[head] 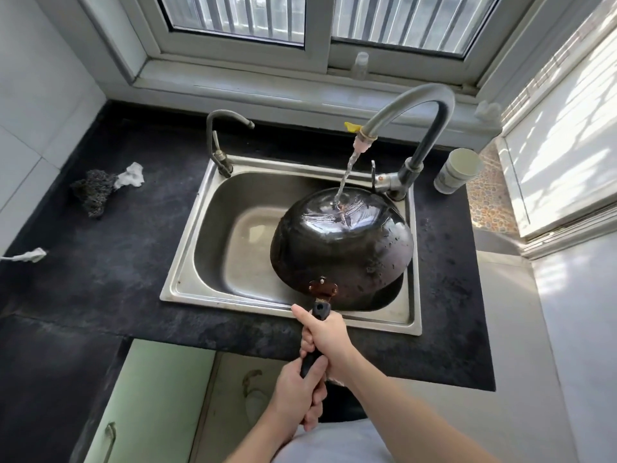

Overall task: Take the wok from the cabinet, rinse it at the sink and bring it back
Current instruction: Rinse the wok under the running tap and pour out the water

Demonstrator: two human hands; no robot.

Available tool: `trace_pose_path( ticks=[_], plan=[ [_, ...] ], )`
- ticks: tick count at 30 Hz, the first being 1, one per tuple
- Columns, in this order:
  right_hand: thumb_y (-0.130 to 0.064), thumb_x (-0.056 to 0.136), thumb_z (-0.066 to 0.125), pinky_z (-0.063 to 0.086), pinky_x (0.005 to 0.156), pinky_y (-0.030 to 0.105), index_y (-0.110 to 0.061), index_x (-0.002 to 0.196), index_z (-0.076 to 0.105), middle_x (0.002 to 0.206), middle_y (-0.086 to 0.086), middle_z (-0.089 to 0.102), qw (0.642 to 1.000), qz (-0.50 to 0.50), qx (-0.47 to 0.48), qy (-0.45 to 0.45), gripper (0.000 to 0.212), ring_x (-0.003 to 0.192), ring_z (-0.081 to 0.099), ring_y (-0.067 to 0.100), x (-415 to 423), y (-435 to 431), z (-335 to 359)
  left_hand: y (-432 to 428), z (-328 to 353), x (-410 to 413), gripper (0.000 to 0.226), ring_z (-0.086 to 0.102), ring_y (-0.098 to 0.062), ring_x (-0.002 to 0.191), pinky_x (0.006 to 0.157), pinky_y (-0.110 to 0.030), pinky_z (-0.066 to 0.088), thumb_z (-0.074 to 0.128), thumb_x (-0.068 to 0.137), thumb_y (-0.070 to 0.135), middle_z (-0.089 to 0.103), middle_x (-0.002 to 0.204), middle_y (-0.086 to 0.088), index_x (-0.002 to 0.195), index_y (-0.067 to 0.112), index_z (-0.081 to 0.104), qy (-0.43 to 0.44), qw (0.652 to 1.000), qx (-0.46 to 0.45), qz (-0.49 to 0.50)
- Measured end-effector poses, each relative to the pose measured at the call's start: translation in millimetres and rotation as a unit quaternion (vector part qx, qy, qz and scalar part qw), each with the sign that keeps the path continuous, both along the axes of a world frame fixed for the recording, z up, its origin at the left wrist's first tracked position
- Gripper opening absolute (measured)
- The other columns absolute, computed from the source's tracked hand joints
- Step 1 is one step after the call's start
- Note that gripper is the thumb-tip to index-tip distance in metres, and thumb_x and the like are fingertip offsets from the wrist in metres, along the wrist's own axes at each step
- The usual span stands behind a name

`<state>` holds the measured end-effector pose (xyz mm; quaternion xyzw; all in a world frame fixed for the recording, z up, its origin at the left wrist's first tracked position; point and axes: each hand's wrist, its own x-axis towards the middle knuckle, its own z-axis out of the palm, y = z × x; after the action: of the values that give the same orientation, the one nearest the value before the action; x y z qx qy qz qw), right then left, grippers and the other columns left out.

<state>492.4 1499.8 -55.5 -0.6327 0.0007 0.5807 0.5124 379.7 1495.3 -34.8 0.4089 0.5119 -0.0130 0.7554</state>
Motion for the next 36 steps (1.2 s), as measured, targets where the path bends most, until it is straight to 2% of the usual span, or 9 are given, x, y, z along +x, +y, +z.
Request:
trace_pose_path(
  ticks=[8, 13, 15, 18, 27, 36],
  plan=[
    [-0.025, 0.091, 0.073, 0.047, 0.047, 0.03, -0.015, 0.066, 0.054, 0.049, 0.008, 0.042, 0.999, -0.023, 0.0, -0.023, 0.033, 0.042, 0.039, 0.017, -18.8, -1.5, 9.8, 6.2, 2.5, -18.5, 0.034, 0.032, -0.017, 0.028, 0.031, -0.017, 0.026, 0.051, 0.1, 0.027, 0.042, 0.046, -0.007, 0.075, 0.005, 0.045, -0.027, 0.999, -0.004, -0.03],
    [-0.025, 0.089, 0.076, 0.047, 0.047, 0.03, -0.011, 0.069, 0.05, 0.047, 0.007, 0.041, 1.0, -0.019, 0.018, -0.015, 0.035, 0.039, 0.038, 0.018, -34.2, 5.9, 10.4, 14.1, 5.0, -37.3, 0.034, 0.033, -0.018, 0.029, 0.032, -0.02, 0.029, 0.053, 0.099, 0.027, 0.044, 0.049, -0.01, 0.074, 0.005, 0.047, -0.019, 0.999, 0.02, -0.044],
    [-0.025, 0.089, 0.076, 0.047, 0.047, 0.03, -0.011, 0.07, 0.054, 0.048, 0.008, 0.042, 0.999, 0.0, 0.041, -0.017, 0.032, 0.04, 0.039, 0.018, -39.4, 9.9, 13.1, 15.8, 6.9, -42.9, 0.034, 0.034, -0.018, 0.029, 0.032, -0.021, 0.029, 0.053, 0.099, 0.026, 0.044, 0.049, -0.01, 0.074, 0.004, 0.047, -0.018, 0.999, 0.029, -0.033],
    [-0.026, 0.089, 0.076, 0.047, 0.049, 0.03, -0.015, 0.06, 0.05, 0.049, 0.008, 0.043, 0.996, 0.037, 0.069, -0.031, 0.04, 0.041, 0.04, 0.018, -44.3, 17.2, 15.8, 16.8, 10.5, -46.7, 0.034, 0.034, -0.017, 0.029, 0.032, -0.021, 0.03, 0.052, 0.099, 0.026, 0.044, 0.047, -0.008, 0.074, 0.004, 0.047, -0.014, 0.999, 0.038, -0.006],
    [-0.029, 0.09, 0.074, 0.048, 0.055, 0.031, -0.016, 0.061, 0.052, 0.05, 0.003, 0.05, 0.981, 0.136, 0.106, -0.084, 0.039, 0.043, 0.046, 0.014, -43.1, 35.3, 27.0, 20.1, 16.7, -43.9, 0.04, 0.033, -0.017, 0.027, 0.031, -0.019, 0.028, 0.053, 0.098, 0.03, 0.041, 0.044, -0.006, 0.069, 0.004, 0.045, -0.004, 0.996, 0.049, 0.068],
    [-0.03, 0.09, 0.074, 0.049, 0.053, 0.028, -0.014, 0.06, 0.055, 0.049, 0.003, 0.051, 0.974, 0.165, 0.116, -0.102, 0.038, 0.043, 0.047, 0.014, -15.9, 44.5, 32.3, 22.4, 22.6, -16.0, 0.035, 0.031, -0.016, 0.028, 0.034, -0.019, 0.025, 0.053, 0.098, 0.029, 0.04, 0.045, -0.006, 0.077, 0.003, 0.046, -0.016, 0.993, 0.055, 0.099]
  ],
)
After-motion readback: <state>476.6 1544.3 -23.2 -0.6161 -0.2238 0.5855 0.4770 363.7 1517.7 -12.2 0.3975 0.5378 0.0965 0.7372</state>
